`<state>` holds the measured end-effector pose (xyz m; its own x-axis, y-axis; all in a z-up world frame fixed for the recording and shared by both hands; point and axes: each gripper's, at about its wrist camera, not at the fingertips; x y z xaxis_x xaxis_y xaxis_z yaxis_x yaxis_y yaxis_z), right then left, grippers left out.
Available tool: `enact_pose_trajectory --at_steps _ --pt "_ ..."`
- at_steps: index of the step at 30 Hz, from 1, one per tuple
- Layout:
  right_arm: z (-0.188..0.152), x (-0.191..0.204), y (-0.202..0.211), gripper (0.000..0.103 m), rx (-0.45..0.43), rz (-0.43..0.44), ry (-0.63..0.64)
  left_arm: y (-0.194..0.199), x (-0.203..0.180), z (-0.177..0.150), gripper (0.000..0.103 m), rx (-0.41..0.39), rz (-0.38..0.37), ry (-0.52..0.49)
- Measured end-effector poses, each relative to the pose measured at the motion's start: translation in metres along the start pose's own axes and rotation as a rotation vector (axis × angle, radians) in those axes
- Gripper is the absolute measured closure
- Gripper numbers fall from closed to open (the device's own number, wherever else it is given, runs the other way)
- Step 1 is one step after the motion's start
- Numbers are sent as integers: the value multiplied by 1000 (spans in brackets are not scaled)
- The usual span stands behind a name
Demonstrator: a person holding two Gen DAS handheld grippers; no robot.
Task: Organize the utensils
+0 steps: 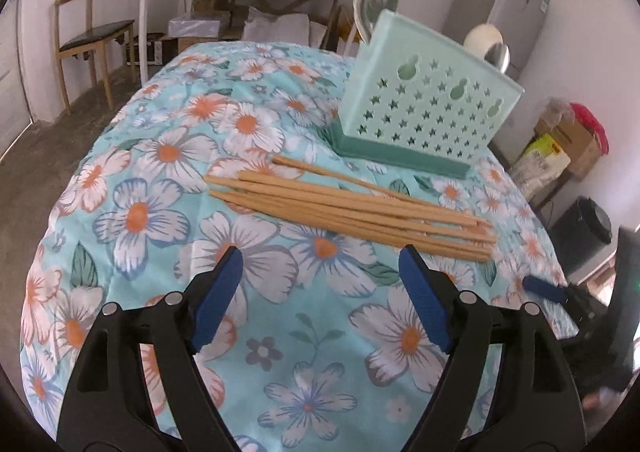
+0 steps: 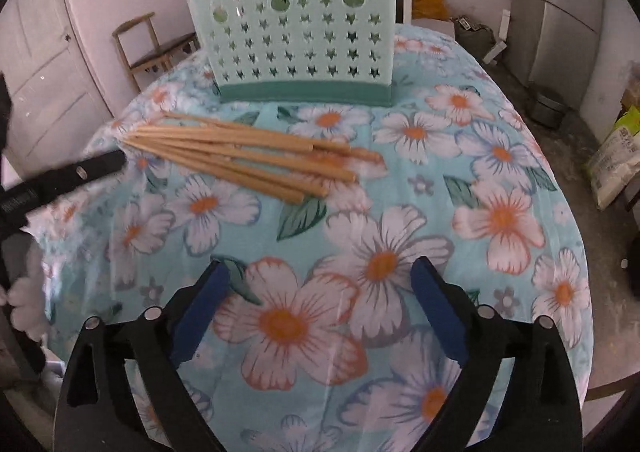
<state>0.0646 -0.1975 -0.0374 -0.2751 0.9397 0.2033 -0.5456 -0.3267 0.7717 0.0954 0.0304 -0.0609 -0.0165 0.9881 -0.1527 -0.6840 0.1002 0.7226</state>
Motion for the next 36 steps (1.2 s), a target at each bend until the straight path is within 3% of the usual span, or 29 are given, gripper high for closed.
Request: enact_pose_trajectory --at_steps 7,10,22,29,36 --pt "-3 4 -2 7 -10 -10 2 3 8 3 26 -12 39 42" --pt "-2 3 -3 6 -11 -10 -2 5 10 3 18 -30 40 49" --pt "-3 3 -3 6 -8 -13 1 24 11 2 8 -92 -77 84" --pt "-3 3 -3 6 -12 -12 2 17 20 1 8 -25 -115 170" --pt "-3 4 -3 6 -15 -11 1 13 22 1 8 -3 -136 158"
Point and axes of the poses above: each gripper's, at about its wrist camera, not at the fingertips, and y roughly against the way its jaws point, x to its left, z to its top, and after that the axes turned 9 degrees about z, right-handed
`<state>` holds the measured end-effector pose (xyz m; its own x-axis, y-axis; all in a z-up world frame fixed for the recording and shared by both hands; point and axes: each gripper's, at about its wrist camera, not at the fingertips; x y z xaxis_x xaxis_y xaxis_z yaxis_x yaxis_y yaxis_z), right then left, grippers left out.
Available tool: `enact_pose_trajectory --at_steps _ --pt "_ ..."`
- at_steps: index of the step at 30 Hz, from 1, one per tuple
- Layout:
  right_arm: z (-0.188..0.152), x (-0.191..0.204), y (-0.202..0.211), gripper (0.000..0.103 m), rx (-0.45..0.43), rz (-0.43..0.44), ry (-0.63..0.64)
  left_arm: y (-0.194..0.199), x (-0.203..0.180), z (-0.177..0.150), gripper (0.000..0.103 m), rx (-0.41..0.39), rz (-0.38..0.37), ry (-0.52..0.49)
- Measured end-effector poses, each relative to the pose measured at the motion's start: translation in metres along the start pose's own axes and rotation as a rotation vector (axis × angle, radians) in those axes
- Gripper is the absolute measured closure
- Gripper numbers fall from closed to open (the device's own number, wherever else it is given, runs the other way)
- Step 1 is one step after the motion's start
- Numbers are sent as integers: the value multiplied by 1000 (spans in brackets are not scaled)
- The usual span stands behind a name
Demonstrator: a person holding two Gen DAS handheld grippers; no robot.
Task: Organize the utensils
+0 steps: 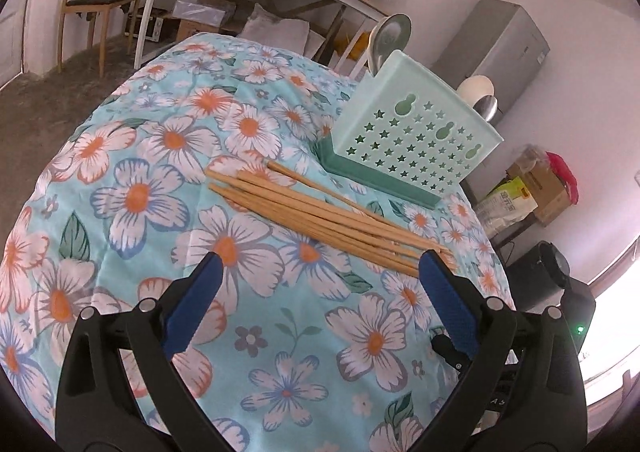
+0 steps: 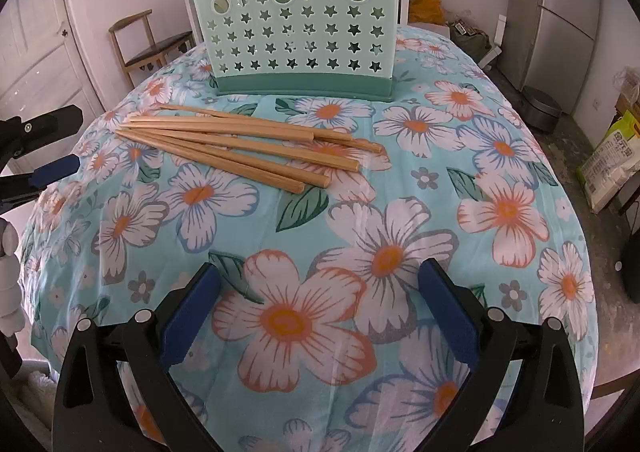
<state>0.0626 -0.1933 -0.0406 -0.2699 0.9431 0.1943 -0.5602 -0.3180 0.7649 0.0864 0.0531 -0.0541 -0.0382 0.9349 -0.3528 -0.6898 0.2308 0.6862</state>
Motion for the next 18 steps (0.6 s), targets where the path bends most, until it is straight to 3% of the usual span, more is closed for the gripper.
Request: enact_pose_trajectory --at_steps 18 --pt "0 -1 0 6 0 1 -1 1 -6 -3 8 2 34 -46"
Point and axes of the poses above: each gripper's, at about its wrist camera, not at the fingertips, and y roughly against the way its jaws point, x to its left, z to its top, and after that the axes turned 9 degrees about z, right-handed
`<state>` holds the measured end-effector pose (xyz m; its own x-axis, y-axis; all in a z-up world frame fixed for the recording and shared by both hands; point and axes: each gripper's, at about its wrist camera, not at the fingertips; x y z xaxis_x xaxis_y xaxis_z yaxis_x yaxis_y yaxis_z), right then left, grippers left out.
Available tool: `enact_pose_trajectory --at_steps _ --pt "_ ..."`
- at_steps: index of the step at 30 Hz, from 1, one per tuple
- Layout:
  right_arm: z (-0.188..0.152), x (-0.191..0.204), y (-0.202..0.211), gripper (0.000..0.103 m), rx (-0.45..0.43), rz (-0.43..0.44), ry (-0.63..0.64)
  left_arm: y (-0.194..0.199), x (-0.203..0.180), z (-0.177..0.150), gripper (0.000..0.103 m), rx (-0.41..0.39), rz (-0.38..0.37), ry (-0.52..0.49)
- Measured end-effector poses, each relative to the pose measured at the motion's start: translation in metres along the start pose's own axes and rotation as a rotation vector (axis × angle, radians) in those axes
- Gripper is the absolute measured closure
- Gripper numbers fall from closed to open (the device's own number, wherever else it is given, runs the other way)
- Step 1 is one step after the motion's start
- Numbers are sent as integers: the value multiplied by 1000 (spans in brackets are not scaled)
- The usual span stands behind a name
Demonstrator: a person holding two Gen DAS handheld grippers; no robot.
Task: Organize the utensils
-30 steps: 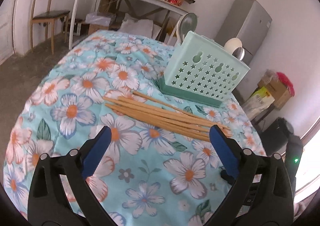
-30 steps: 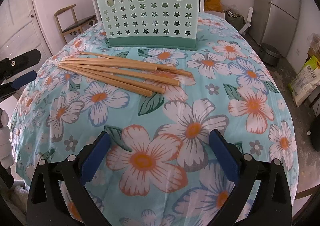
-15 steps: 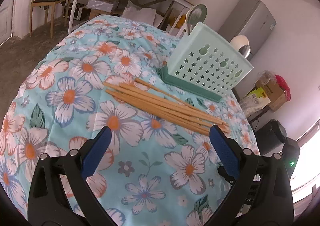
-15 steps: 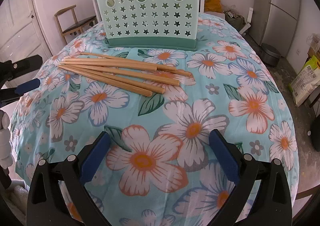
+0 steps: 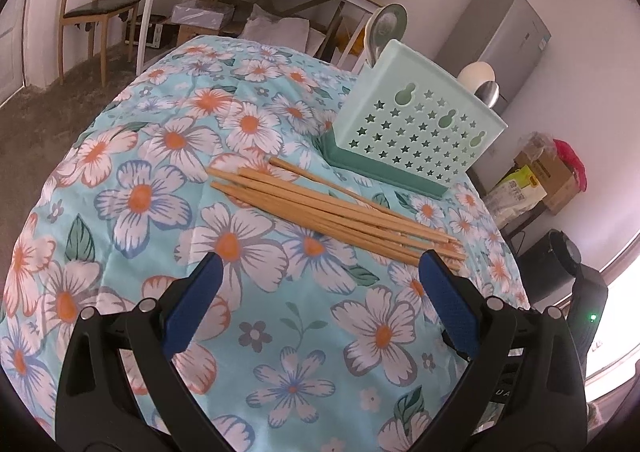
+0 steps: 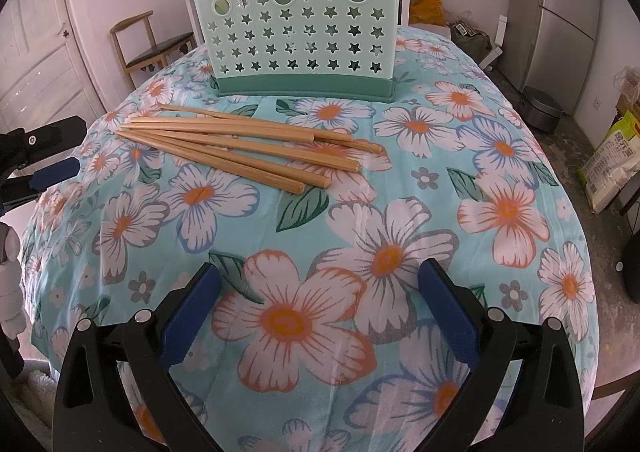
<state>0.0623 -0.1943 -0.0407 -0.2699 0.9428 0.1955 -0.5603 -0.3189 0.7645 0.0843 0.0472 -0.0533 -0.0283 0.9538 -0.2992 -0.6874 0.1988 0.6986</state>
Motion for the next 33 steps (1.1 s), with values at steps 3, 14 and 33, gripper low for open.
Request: enact_pose_trajectory --at_steps 3,14,33 --pt "0 0 0 6 0 1 0 0 -1 0 8 -1 5 -6" --pt "1 1 0 6 5 12 0 -2 -2 -1 8 -7 30 -27" --pt "1 1 -1 6 7 13 6 -10 -1 -4 8 9 54 -29"
Point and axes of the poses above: each gripper's, at about its wrist camera, not at the fingertips, and y roughly against the way its jaws point, x to its left, z to its top, and after that the axes turned 9 degrees about z, right-handed
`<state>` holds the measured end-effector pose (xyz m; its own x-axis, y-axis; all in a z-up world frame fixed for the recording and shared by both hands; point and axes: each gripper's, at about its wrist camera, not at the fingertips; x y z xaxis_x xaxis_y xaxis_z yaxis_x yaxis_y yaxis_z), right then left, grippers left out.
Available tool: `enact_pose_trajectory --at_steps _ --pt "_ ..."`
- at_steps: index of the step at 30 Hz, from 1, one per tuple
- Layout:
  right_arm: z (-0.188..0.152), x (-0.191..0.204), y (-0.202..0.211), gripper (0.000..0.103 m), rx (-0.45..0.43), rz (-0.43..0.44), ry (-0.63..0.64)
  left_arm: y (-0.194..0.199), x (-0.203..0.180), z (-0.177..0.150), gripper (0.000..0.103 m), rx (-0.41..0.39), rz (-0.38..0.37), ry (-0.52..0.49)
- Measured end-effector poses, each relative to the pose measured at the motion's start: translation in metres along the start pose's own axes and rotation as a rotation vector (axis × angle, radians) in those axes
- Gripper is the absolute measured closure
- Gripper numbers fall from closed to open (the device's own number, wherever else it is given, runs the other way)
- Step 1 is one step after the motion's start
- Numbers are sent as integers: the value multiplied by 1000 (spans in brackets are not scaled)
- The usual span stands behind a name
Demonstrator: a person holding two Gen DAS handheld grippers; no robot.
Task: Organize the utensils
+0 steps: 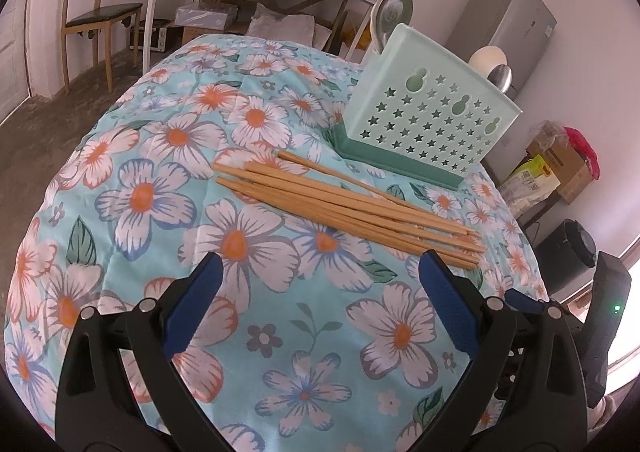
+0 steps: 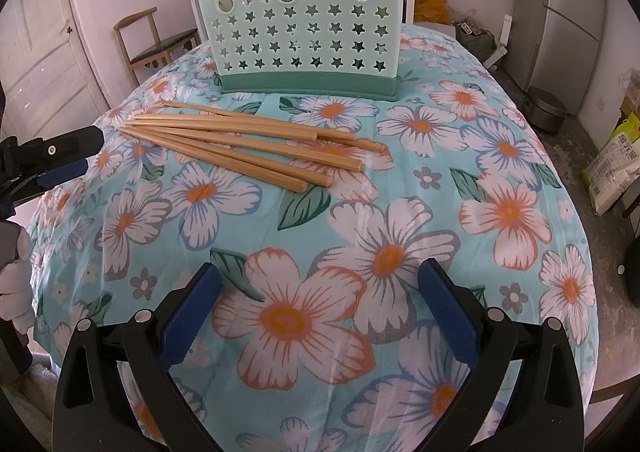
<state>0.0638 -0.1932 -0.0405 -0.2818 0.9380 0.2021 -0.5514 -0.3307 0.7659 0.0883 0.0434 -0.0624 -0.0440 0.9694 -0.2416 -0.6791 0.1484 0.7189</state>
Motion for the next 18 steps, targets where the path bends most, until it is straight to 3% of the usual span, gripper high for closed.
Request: enact_pose_trajectory --at_steps 8,18 --pt "0 0 0 6 0 -1 2 -11 5 -4 8 30 17 19" --pt "0 1 0 6 -1 -3 1 -6 11 -3 8 -2 -8 58"
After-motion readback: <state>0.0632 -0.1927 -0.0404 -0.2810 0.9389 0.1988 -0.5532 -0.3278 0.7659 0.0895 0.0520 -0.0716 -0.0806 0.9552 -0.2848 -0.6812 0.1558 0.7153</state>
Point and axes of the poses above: each gripper's, at about its wrist camera, not at the fingertips, and y roughly against the way its jaws point, x to its left, z to its top, and after that the axes turned 9 degrees about z, right-handed
